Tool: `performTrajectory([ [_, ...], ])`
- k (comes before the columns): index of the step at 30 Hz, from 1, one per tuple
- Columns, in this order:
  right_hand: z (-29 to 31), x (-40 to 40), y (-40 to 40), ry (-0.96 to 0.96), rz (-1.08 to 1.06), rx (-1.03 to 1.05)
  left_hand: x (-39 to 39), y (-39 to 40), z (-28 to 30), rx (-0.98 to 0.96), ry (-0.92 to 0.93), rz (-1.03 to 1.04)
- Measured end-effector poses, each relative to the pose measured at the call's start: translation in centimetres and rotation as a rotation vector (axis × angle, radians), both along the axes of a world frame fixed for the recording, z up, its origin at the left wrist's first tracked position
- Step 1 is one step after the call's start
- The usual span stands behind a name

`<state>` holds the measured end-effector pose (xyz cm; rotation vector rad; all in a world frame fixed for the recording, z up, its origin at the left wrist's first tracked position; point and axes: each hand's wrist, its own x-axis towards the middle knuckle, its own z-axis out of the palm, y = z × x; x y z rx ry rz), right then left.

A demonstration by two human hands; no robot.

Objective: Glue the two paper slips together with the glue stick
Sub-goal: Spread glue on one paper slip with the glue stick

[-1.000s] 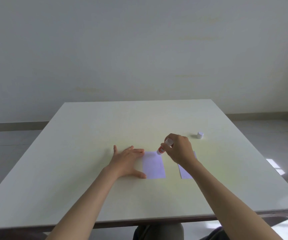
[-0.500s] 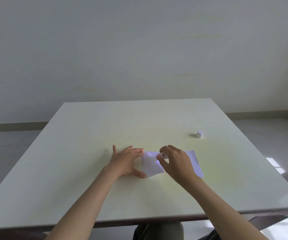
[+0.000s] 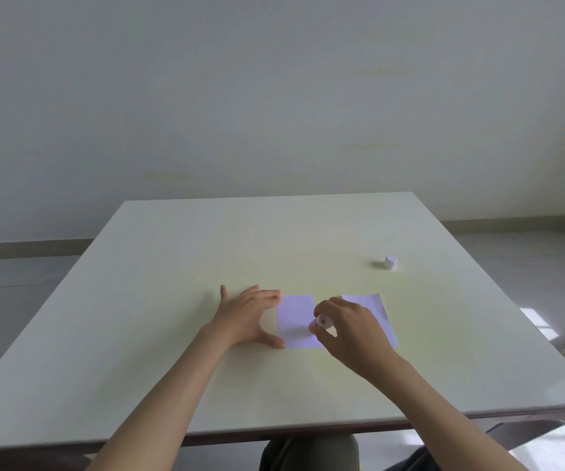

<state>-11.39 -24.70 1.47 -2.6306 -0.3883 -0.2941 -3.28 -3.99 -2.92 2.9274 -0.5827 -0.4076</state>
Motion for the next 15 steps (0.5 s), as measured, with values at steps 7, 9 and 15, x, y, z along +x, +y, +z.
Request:
performTrajectory([
  [7,0.8,-1.0,-0.6,0.073,0.020,0.003,0.0,0.1,-0.1,-0.015,-0.006,0.001],
  [9,1.1,-1.1,-0.9,0.090,0.014,0.026,0.0,0.1,-0.1,-0.015,-0.005,-0.002],
  [15,2.6,-0.6,-1.5,0.016,-0.131,0.405,-0.1,0.2,0.1,-0.080,-0.069,-0.040],
])
